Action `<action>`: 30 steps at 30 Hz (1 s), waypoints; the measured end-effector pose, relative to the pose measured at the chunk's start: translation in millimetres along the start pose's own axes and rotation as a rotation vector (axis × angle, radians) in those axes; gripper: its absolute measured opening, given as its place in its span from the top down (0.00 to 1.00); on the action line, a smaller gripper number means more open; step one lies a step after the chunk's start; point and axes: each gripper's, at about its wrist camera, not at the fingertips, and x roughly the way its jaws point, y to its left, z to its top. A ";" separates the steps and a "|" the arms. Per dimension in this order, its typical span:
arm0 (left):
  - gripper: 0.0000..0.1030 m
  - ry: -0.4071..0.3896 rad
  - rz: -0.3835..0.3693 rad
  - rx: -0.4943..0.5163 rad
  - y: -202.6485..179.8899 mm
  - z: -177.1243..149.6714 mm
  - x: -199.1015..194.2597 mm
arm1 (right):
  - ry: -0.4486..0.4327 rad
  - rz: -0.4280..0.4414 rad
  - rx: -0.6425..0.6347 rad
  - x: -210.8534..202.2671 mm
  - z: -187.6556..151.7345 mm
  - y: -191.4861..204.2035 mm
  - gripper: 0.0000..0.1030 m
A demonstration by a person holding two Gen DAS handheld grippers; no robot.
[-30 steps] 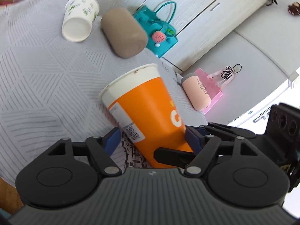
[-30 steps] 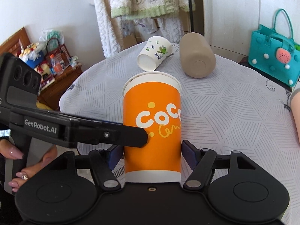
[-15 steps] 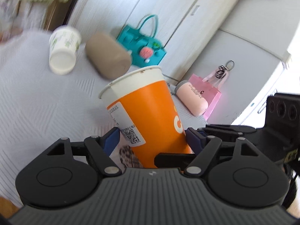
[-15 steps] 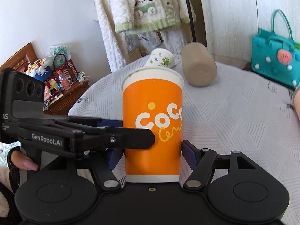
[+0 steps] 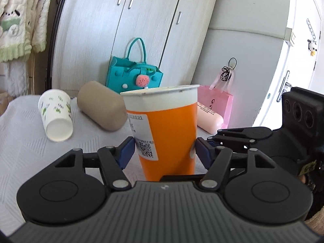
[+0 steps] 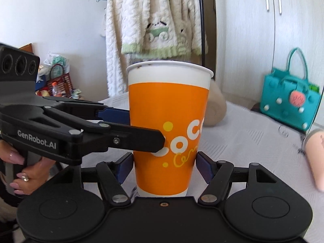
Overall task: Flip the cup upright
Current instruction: 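Lower the upright orange cup onto the tablecloth with the right gripper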
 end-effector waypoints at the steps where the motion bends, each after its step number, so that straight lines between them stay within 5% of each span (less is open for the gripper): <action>1: 0.37 -0.004 0.000 0.009 1.5 1.9 2.7 | -0.013 -0.008 -0.003 2.7 1.0 -1.4 0.29; 21: 0.37 -0.056 -0.008 0.113 4.5 -3.9 35.0 | -0.090 -0.150 -0.079 27.9 -10.1 -12.5 0.29; 30: 0.37 -0.048 -0.039 0.064 6.7 -3.8 36.3 | -0.087 -0.176 -0.064 27.5 -13.2 -13.4 0.29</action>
